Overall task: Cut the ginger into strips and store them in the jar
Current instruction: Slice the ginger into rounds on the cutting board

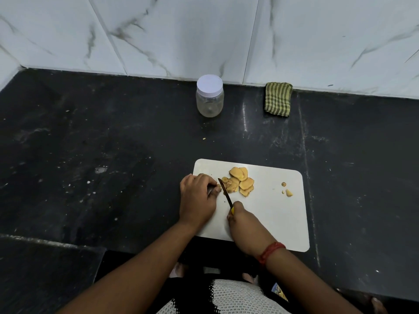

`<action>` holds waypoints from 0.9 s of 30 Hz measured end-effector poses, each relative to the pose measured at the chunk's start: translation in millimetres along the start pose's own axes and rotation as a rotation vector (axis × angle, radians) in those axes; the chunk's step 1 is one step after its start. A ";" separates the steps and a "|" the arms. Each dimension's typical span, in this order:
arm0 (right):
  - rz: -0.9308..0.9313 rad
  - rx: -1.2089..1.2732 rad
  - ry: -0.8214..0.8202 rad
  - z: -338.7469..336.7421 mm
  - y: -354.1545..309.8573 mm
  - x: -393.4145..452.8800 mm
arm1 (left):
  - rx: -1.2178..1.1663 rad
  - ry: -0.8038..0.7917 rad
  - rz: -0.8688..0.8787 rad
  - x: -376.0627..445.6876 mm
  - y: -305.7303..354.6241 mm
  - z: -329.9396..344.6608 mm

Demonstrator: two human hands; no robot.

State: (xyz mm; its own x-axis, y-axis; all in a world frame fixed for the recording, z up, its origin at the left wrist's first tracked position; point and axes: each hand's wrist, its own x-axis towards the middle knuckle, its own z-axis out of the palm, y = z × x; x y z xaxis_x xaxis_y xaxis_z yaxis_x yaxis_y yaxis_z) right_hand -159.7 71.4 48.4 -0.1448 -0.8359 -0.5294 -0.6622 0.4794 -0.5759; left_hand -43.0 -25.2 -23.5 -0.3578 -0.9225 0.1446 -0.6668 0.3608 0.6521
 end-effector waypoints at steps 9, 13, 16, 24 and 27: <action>0.004 -0.011 -0.029 1.1 -1.8 4.5 | 0.070 -0.022 0.034 1.9 -2.7 0.4; 0.002 -0.023 -0.054 0.3 -2.7 6.8 | 0.072 -0.034 0.034 2.2 -4.3 1.1; 0.002 -0.049 -0.069 -0.3 -3.1 11.1 | 0.072 -0.043 0.032 2.3 -3.4 0.8; 0.023 -0.083 -0.067 1.0 -1.3 19.5 | 0.059 -0.055 0.019 2.6 -2.1 0.1; 0.024 -0.125 -0.033 5.9 0.7 15.2 | 0.045 -0.062 0.009 2.9 -1.7 -0.1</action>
State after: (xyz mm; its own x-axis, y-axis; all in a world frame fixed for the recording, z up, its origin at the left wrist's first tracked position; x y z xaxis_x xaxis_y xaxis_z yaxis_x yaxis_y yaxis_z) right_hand -158.1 60.6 36.2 -0.1390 -0.8142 -0.5637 -0.7454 0.4608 -0.4817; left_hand -42.9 -28.5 -24.1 -0.4028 -0.9095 0.1026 -0.6916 0.3759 0.6167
